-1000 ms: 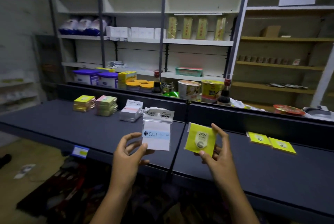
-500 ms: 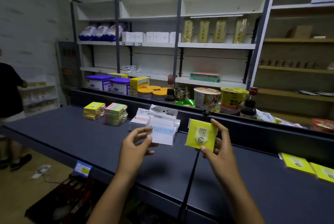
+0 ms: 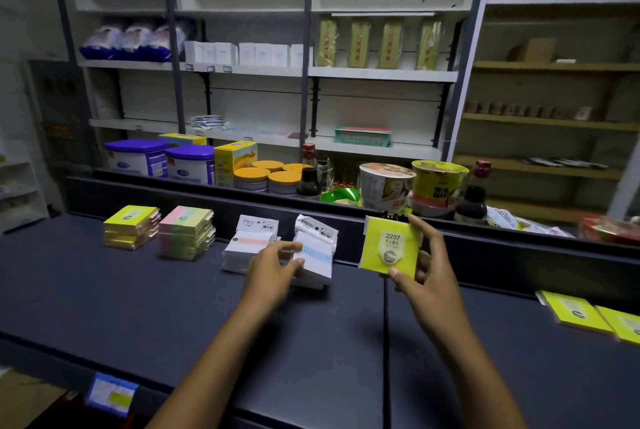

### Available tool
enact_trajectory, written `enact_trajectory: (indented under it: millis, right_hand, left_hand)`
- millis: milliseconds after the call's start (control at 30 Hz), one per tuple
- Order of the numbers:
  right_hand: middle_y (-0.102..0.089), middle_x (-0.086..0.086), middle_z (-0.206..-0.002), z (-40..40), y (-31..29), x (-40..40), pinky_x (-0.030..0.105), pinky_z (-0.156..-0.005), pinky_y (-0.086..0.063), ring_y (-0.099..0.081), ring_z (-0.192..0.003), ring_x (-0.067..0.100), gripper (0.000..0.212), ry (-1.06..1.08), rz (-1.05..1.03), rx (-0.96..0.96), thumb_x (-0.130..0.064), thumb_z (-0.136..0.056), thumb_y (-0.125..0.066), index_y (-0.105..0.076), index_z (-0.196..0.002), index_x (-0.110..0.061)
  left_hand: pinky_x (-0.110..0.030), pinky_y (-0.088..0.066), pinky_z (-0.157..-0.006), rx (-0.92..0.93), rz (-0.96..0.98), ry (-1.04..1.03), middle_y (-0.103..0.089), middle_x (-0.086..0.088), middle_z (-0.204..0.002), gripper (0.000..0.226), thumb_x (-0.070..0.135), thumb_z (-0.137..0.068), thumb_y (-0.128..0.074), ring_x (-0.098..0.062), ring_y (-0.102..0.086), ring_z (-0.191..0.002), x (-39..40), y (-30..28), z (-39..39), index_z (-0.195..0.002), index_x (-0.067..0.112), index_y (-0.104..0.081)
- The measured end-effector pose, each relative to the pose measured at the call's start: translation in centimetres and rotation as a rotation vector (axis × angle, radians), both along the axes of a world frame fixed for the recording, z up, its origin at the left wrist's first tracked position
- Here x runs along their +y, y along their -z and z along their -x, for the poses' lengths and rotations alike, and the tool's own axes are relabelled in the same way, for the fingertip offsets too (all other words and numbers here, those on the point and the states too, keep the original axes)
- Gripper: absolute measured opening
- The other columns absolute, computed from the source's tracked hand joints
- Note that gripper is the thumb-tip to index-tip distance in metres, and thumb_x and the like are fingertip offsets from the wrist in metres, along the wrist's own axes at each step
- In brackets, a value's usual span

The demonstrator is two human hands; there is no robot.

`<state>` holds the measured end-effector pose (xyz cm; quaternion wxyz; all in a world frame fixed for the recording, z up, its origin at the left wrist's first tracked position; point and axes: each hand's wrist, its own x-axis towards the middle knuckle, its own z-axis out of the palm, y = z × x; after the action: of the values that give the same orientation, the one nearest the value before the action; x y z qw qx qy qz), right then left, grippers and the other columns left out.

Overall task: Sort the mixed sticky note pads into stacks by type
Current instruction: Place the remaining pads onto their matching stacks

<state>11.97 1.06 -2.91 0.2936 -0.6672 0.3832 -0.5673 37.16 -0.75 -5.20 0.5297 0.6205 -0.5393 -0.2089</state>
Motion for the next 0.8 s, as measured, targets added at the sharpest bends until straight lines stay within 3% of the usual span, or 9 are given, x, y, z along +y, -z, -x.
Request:
enact_trajectory:
  millis: [267,567,800]
  right_hand:
    - [-0.063,-0.011,-0.119,-3.7,-0.4,-0.8,0.021,-0.07,-0.057,-0.068,-0.099,0.004,0.081,0.058,-0.021,0.029,0.006,-0.086,-0.066,-0.039,-0.135,-0.053]
    - [-0.061,-0.012,-0.12,-4.4,-0.4,0.8,0.023,-0.076,-0.059,-0.067,-0.102,0.003,0.079,0.126,-0.014,0.05,0.008,-0.087,-0.064,-0.039,-0.137,-0.049]
    - [-0.062,-0.009,-0.119,-4.3,-0.2,2.7,0.024,-0.075,-0.058,-0.068,-0.1,0.005,0.079,0.158,-0.035,0.053,0.007,-0.087,-0.064,-0.038,-0.14,-0.045]
  left_hand:
    - [-0.037,-0.049,-0.096,-0.272,-0.078,0.063,-0.068,-0.003,-0.113,0.026,0.024,-0.092,-0.065,-0.02,-0.061,-0.108,-3.1,0.9,-1.8,-0.117,0.022,-0.066]
    - [-0.04,-0.05,-0.084,-0.695,-0.114,0.02,-0.054,-0.006,-0.118,0.031,0.035,-0.1,-0.049,-0.026,-0.054,-0.111,-3.2,1.0,-1.6,-0.123,0.019,-0.06]
    - [-0.04,-0.052,-0.081,-0.737,-0.087,0.039,-0.045,-0.005,-0.118,0.031,0.035,-0.1,-0.048,-0.027,-0.053,-0.107,-2.2,0.9,-1.7,-0.124,0.016,-0.056]
